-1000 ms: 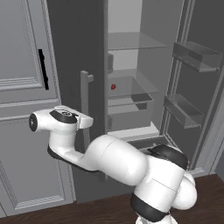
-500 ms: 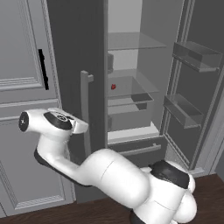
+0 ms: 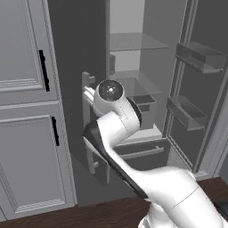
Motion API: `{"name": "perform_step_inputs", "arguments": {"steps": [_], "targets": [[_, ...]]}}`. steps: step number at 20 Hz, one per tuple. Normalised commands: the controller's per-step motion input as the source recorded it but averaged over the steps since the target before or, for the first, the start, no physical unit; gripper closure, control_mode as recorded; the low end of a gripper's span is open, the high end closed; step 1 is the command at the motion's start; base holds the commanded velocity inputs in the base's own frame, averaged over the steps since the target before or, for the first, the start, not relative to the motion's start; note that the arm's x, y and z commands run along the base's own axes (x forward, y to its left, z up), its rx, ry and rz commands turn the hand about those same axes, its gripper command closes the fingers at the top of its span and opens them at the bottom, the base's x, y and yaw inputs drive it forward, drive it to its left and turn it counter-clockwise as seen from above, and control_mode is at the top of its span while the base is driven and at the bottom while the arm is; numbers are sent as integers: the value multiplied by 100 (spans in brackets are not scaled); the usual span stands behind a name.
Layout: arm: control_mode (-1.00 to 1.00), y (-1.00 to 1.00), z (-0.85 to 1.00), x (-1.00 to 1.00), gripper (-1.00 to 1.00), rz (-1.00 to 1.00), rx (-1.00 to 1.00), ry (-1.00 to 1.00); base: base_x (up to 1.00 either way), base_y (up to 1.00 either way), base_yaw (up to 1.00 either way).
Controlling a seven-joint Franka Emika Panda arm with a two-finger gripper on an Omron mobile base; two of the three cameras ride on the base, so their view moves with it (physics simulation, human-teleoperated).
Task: Take the strawberry from the fridge and place it on top of the pancake, located on the dining counter.
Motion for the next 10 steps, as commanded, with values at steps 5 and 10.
{"name": "perform_step_inputs", "arguments": {"steps": [5,10], "targets": [[-100,-100,82,-27,-100,13,84,11,0,0,0],[-100,-94,22,0,-100,7,88,25,0,0,0]]}}
